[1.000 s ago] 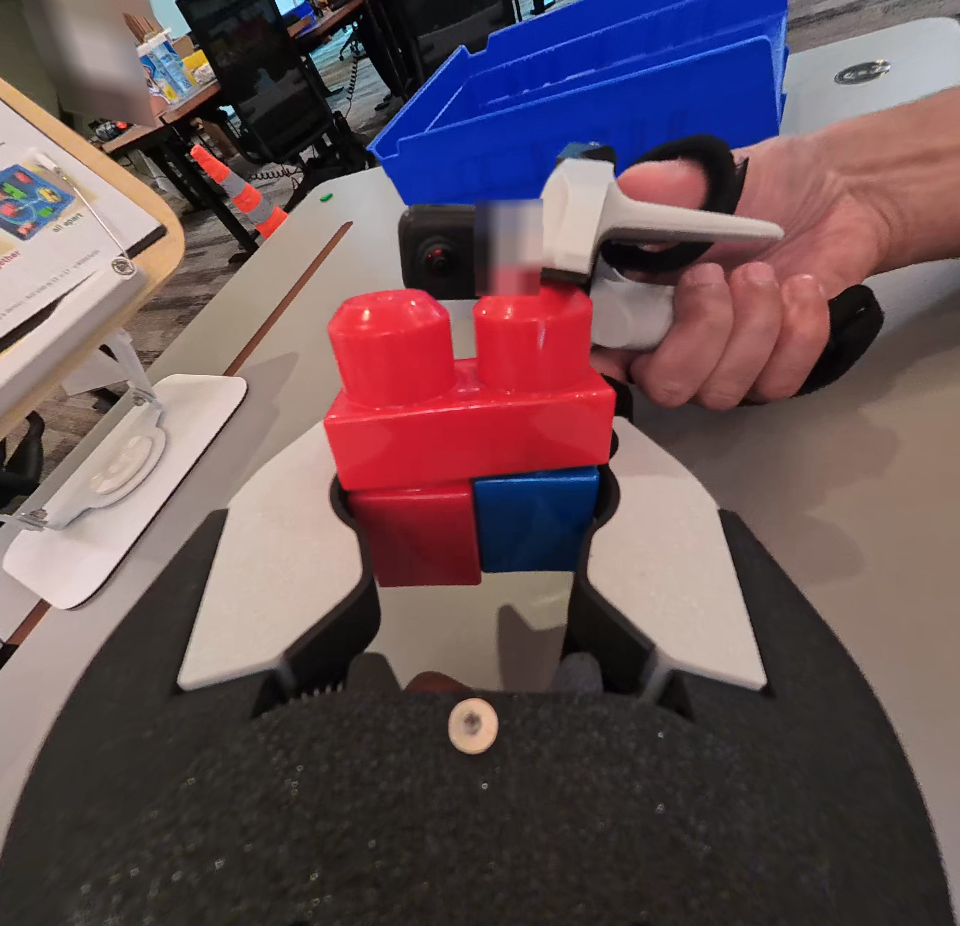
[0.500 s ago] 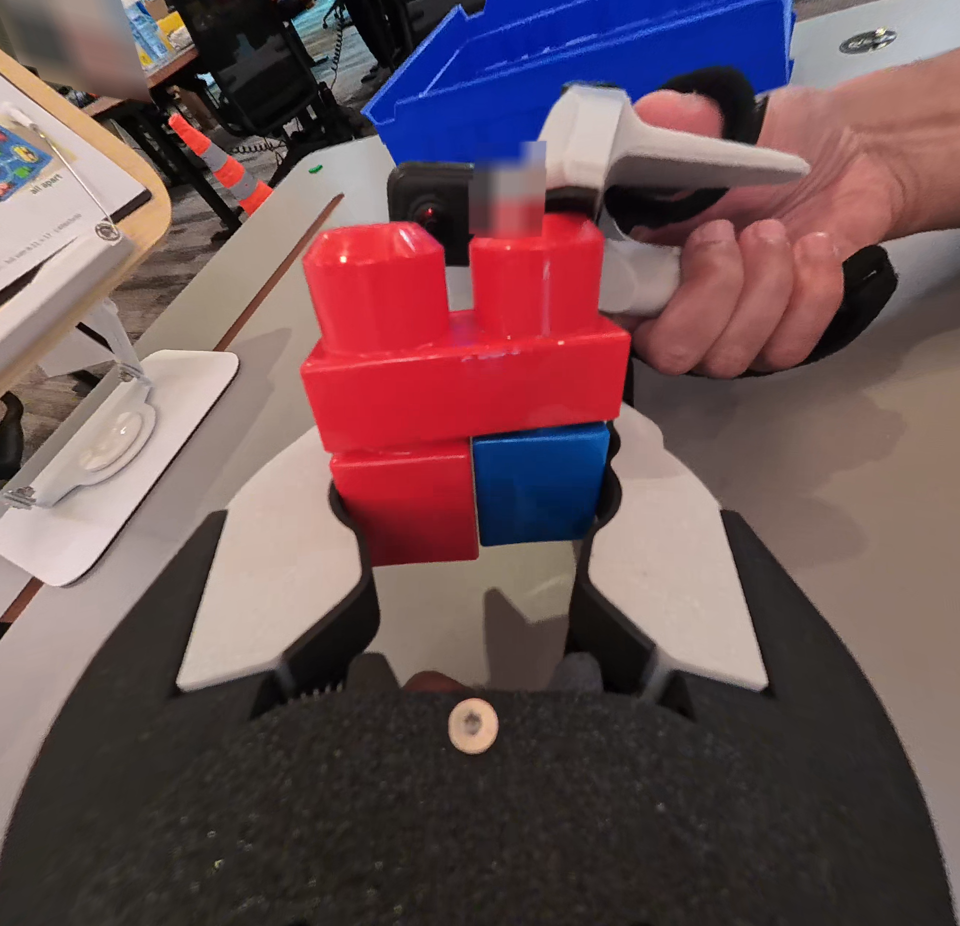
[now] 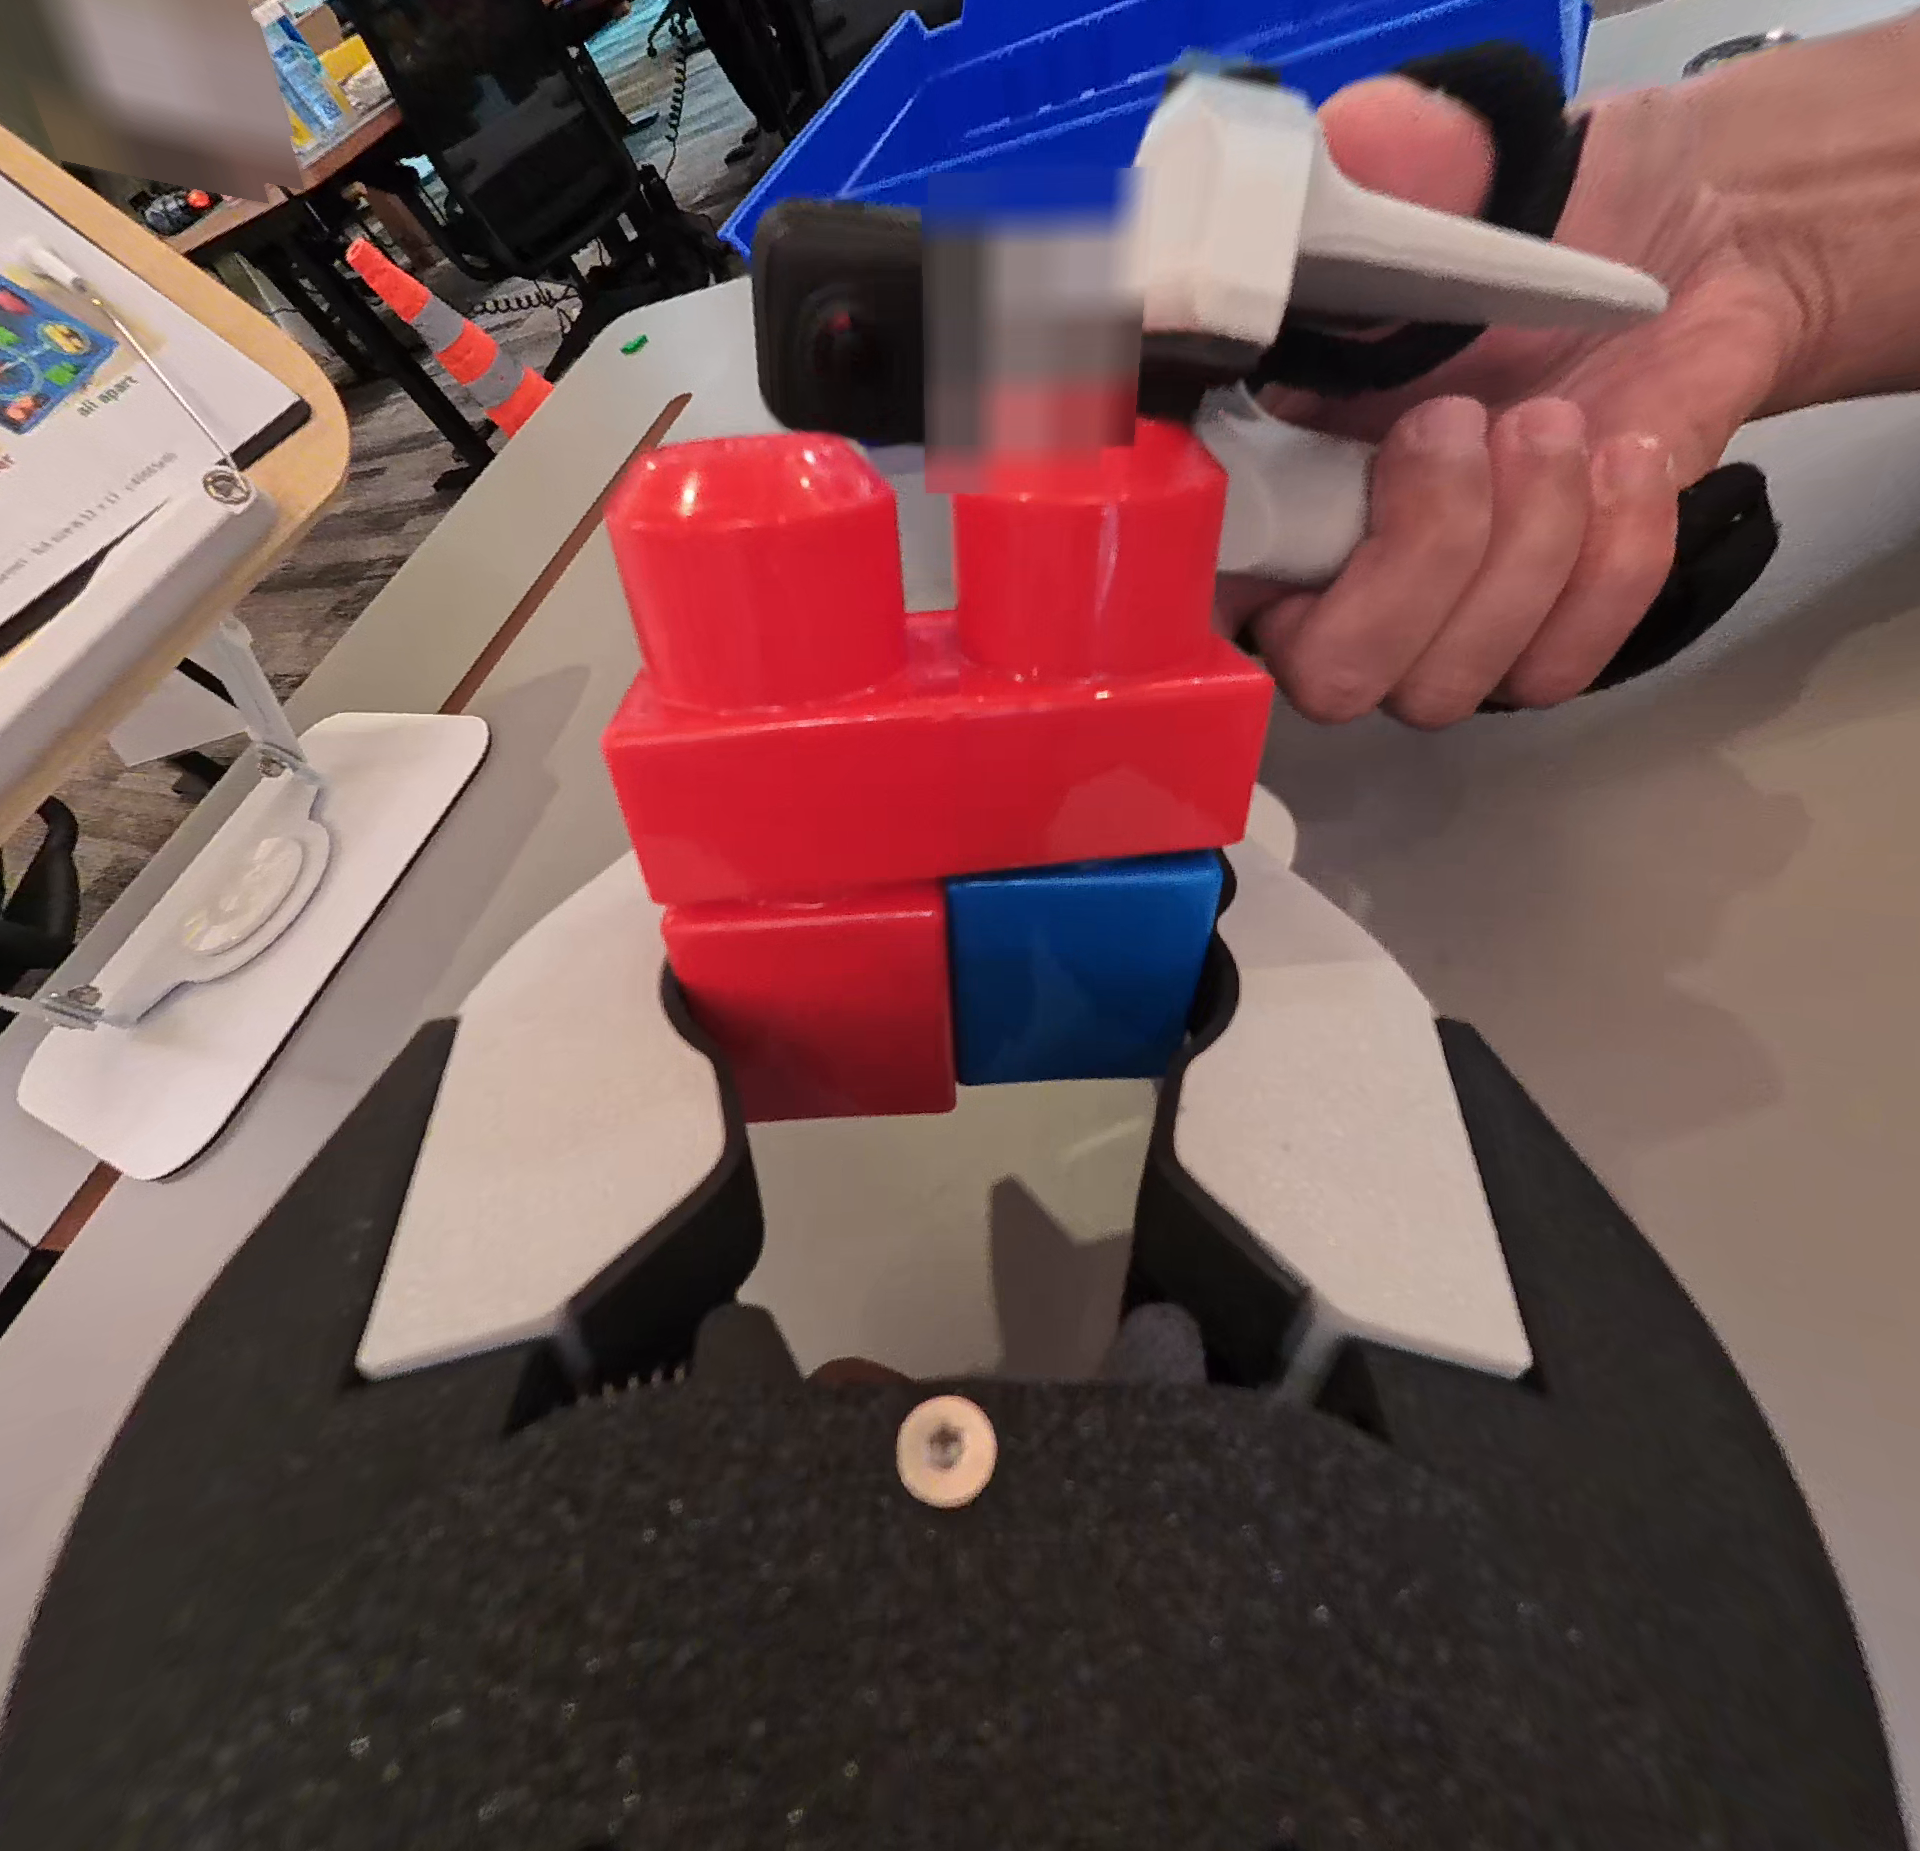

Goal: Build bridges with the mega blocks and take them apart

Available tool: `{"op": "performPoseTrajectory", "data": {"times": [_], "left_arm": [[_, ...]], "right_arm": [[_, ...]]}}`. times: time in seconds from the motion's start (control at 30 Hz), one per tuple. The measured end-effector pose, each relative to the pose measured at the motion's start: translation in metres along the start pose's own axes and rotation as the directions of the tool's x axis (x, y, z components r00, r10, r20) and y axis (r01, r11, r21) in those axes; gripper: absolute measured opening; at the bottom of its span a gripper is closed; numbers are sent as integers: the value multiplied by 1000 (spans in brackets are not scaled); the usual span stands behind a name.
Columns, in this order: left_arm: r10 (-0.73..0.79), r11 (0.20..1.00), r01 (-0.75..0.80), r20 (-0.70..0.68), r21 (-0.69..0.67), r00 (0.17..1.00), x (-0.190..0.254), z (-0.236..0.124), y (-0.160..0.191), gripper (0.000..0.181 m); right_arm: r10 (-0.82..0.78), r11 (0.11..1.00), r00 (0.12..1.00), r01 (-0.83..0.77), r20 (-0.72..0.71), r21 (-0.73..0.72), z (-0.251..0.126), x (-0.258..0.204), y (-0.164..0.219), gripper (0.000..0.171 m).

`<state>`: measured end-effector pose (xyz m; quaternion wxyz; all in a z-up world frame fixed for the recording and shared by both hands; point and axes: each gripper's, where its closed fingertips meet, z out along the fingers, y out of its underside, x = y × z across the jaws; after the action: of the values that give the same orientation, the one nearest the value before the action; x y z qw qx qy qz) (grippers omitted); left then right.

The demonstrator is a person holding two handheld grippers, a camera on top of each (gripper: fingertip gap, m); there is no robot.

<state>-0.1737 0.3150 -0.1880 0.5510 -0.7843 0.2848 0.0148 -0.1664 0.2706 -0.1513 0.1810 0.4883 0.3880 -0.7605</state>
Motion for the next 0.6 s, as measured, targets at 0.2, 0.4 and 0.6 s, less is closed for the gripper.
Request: {"op": "performPoseTrajectory", "data": {"times": [0.2, 0.4, 0.6], "left_arm": [[-11, 1000, 12, 37, -23, 999, -9, -3, 6, 90], [116, 988, -101, 137, -114, 984, -17, 0, 18, 90], [164, 980, -148, 117, -131, 980, -8, 4, 20, 90]], "right_arm": [[-257, 963, 932, 270, -255, 15, -24, -2, -22, 71], [-625, 764, 547, 576, -557, -292, -31, -7, -25, 41], [-701, 700, 454, 581, -549, -414, -23, -14, -24, 0]]}}
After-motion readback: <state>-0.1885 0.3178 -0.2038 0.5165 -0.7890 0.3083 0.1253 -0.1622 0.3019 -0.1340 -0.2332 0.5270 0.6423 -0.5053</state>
